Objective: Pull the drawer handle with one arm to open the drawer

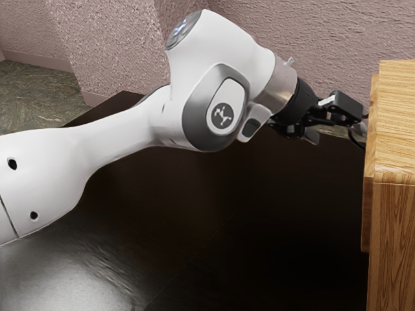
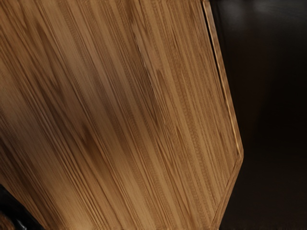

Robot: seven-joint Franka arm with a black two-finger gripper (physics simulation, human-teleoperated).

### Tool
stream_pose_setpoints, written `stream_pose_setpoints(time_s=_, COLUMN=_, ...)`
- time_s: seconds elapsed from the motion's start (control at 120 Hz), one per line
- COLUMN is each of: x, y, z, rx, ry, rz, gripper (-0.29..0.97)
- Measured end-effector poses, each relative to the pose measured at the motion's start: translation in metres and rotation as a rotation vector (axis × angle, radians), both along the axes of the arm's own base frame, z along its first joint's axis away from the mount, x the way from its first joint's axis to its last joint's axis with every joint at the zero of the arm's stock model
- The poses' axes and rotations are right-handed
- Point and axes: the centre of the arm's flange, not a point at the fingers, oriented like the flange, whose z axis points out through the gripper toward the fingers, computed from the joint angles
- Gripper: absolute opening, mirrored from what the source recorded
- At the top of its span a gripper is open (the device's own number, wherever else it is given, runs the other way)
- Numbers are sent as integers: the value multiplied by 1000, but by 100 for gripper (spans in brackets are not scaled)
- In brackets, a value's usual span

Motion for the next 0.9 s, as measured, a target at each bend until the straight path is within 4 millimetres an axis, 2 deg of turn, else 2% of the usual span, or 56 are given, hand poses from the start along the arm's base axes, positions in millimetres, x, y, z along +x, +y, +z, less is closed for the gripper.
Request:
stream_pose_setpoints(time_s=0.1, x=-9, y=3, z=8, rx=14, ry=-9, rz=-3, gripper=68)
stream_pose_setpoints(time_s=0.258, x=-12, y=12, z=3, rx=44, ry=-2, rz=2, gripper=69)
stream_pose_setpoints(time_s=0.342, x=-16, y=17, z=9, rx=51, ry=-10, rz=6, gripper=68)
stream_pose_setpoints(time_s=0.45, x=-22, y=32, z=12, rx=56, ry=-9, rz=23, gripper=68)
stream_pose_setpoints(time_s=0.6, x=-23, y=59, z=7, rx=51, ry=2, rz=64, gripper=69)
stream_pose_setpoints(time_s=0.792, x=-45, y=70, z=16, rx=42, ry=-14, rz=74, gripper=65)
stream_pose_setpoints(time_s=0.9, x=-51, y=81, z=15, rx=40, ry=-12, rz=89, gripper=66)
